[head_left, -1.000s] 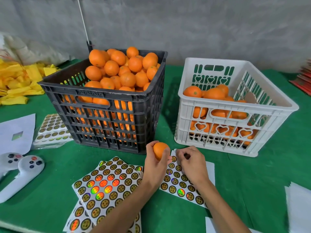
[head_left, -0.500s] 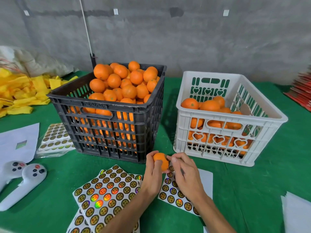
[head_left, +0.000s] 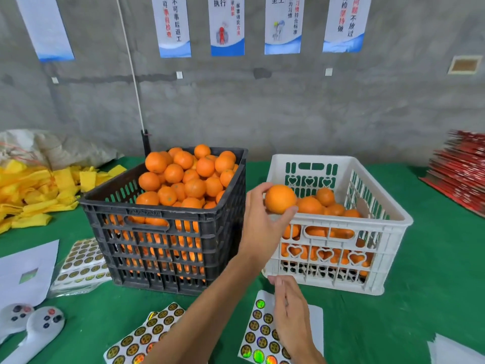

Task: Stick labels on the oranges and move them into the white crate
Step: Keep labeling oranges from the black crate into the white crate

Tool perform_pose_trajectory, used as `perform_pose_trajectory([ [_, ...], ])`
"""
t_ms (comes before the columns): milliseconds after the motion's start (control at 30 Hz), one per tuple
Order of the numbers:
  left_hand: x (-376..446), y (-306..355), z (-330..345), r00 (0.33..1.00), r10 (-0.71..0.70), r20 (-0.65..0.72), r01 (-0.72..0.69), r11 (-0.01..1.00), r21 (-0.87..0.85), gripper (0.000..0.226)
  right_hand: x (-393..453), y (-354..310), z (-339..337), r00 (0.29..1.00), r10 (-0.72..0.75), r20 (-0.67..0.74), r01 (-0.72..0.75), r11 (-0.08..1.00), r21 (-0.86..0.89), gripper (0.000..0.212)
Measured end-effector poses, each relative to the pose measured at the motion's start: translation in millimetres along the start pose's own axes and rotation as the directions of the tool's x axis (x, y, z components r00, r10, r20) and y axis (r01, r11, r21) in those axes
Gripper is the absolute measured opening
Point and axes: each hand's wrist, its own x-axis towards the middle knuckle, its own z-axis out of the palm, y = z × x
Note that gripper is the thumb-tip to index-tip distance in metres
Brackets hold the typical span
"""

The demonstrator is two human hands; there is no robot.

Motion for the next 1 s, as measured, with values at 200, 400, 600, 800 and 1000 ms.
perform_pose_trajectory([
  [200,42.7,18.8,18.0,0.992,-0.088,0.095,0.056,0.953,0.299,0.071,0.8,1.5,0.4,1.0,0.008,0.024,-0.008,1.0,0.005,0.038],
  [400,60.1,25.7,-51.7,0.98,0.195,0.047,-0.174,0.709,0.684,0.04,0.0,-2.4,-1.3,0.994,0.073,0.082,-0.072,0.997,-0.019,0.05],
  [600,102.0,-0.9,-144.4,0.937,-0.315,-0.154,0.279,0.406,0.87,0.047,1.2,2.2,0.7,0.989,0.113,0.101,-0.113,0.994,0.0,0.047],
  [800,139.1,-46.1,-197.8,0.821,-0.545,-0.169,0.301,0.163,0.939,0.071,3.8,6.2,3.4,0.992,0.098,0.082,-0.097,0.995,-0.004,0.044],
  [1000,164.7,-63.9,-214.3,0.736,-0.629,-0.251,0.192,-0.162,0.968,0.062,5.1,6.7,6.0,0.992,0.095,0.083,-0.096,0.995,0.0,0.044],
])
